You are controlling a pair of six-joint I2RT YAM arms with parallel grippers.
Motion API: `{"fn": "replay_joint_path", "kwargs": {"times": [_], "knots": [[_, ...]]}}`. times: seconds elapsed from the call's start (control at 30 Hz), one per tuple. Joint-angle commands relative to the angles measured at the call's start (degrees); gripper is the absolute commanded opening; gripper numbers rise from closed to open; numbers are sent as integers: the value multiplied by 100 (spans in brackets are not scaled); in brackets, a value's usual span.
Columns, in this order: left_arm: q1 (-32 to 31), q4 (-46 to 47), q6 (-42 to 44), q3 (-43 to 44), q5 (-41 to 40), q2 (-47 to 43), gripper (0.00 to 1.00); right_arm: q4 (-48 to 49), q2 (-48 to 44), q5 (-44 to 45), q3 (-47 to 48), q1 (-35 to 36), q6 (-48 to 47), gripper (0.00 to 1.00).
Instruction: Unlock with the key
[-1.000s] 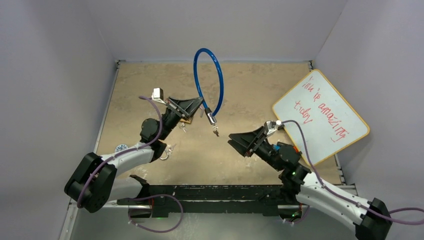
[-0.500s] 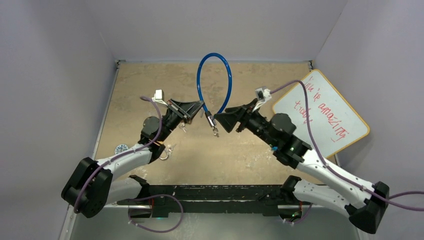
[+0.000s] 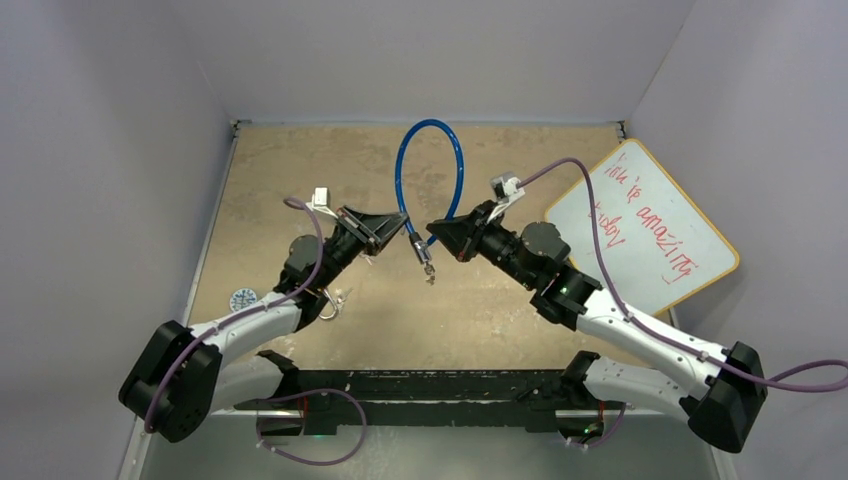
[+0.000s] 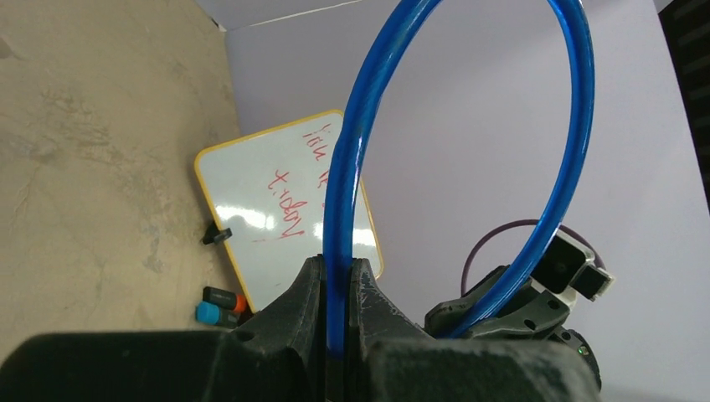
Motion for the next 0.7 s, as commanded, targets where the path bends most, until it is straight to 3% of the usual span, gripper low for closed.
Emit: {"fn": "replay_joint_path", "kwargs": {"times": [0.0, 0.23, 0.33, 0.5, 0.67], "knots": [[40, -308, 289, 24, 56, -275, 0, 276, -104, -84, 44, 2, -388, 0], [68, -2462, 1868, 405, -235, -654, 0, -480, -321, 487, 1, -1, -648, 0], [67, -3239, 2509, 716, -235, -614, 0, -1233, -214, 908, 236, -1, -510, 0], [67, -4148, 3383, 1456, -281, -133, 0, -2512, -260, 1379, 128, -7, -3, 0], [69, -4555, 4235, 2649, -686, 714, 0, -2839, -695, 1093, -772, -10, 791, 0]]}}
